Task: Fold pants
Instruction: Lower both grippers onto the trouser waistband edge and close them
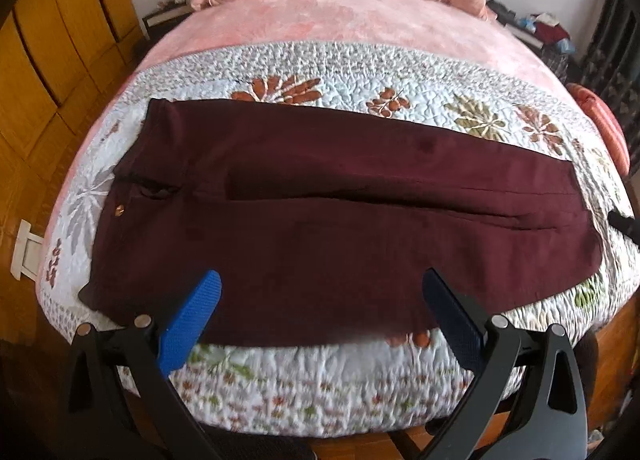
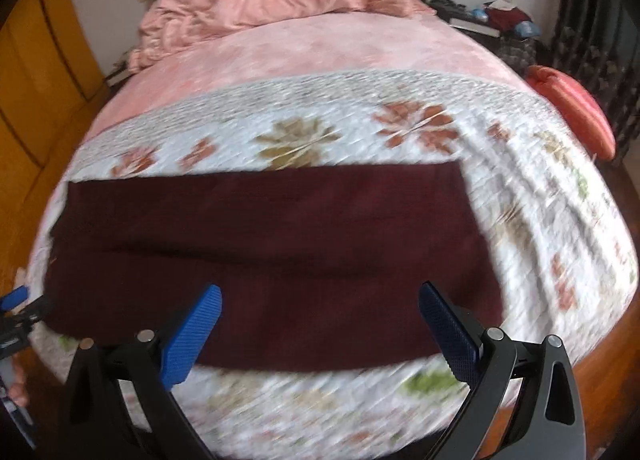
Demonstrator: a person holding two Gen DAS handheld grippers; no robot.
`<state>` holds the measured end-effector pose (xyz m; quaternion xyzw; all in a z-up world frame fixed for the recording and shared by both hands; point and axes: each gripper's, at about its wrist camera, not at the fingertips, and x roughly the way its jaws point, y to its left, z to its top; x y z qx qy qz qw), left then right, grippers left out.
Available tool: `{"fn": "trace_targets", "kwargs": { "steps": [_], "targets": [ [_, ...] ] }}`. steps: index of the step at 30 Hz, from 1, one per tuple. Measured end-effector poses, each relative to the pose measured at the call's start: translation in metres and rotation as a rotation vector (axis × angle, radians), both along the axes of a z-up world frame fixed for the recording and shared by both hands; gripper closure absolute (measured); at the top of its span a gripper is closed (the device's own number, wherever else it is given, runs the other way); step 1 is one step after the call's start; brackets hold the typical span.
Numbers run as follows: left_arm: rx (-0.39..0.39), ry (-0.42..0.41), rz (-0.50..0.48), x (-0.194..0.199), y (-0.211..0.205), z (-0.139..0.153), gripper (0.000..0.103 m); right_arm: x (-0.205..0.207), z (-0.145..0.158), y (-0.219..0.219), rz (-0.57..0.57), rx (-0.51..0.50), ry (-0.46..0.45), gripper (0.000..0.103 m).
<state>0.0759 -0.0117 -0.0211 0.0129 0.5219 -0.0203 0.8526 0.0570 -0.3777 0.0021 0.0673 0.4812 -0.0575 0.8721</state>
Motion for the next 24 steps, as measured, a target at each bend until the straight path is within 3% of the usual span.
{"fn": "trace_targets", "kwargs": {
  "steps": [2,7,10,14,17,21,24],
  "targets": [
    [-0.004,0.022,-0.01,0.026,-0.009,-0.005,0.003,0.028,-0.008,-0.036,-0.008,-0.016,0.045,0.004],
    [-0.057,0.064,-0.091,0.088,-0.037,-0.013,0.003,0.098,-0.044,-0.128,0.03,0.152,0.176,0.004],
    [-0.129,0.057,-0.116,0.121,-0.053,-0.021,0.003,0.128,-0.069,-0.167,0.012,0.18,0.235,0.004],
    [-0.174,0.052,-0.156,0.151,-0.079,-0.034,0.003,0.152,-0.095,-0.191,0.036,0.225,0.263,0.004],
    [-0.123,0.058,-0.19,0.164,-0.102,-0.045,0.003,0.165,-0.109,-0.199,0.053,0.245,0.27,0.005],
    [-0.113,0.096,-0.214,0.177,-0.116,-0.056,0.003,0.177,-0.126,-0.202,0.078,0.288,0.292,0.023],
    [-0.111,0.118,-0.254,0.182,-0.124,-0.062,0.003,0.184,-0.137,-0.203,0.079,0.288,0.312,0.032]
  ]
}}
